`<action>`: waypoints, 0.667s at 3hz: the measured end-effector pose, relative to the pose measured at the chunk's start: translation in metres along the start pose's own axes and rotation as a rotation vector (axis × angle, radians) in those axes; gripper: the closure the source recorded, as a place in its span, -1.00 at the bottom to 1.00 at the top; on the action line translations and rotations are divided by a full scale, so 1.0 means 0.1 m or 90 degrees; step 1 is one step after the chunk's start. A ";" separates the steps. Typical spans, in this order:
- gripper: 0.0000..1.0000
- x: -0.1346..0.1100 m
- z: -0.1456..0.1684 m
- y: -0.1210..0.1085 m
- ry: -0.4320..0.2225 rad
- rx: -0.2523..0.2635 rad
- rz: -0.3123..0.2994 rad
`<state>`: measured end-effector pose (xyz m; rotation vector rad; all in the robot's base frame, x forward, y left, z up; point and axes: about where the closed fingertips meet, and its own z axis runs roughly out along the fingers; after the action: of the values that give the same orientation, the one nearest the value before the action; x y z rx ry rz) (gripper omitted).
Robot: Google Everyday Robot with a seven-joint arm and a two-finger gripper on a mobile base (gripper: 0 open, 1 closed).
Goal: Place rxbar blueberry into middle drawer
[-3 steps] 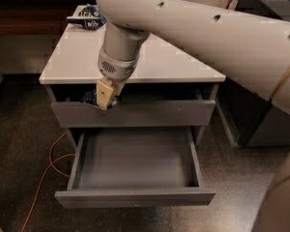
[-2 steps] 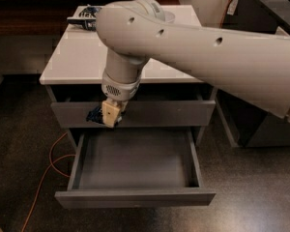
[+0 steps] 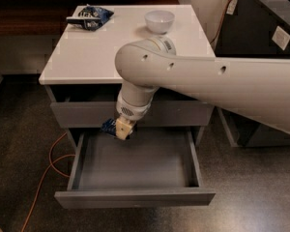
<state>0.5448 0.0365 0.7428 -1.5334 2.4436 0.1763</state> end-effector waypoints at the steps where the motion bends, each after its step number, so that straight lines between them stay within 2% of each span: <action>1: 1.00 0.10 0.33 -0.13 -0.021 0.023 0.036; 2: 1.00 0.30 0.71 -0.32 -0.056 0.040 0.099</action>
Offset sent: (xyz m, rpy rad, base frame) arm 0.0404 -0.0362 -0.1054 0.1219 -0.0807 -0.2569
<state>0.5714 0.0136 0.6675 -1.2827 2.4731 0.1887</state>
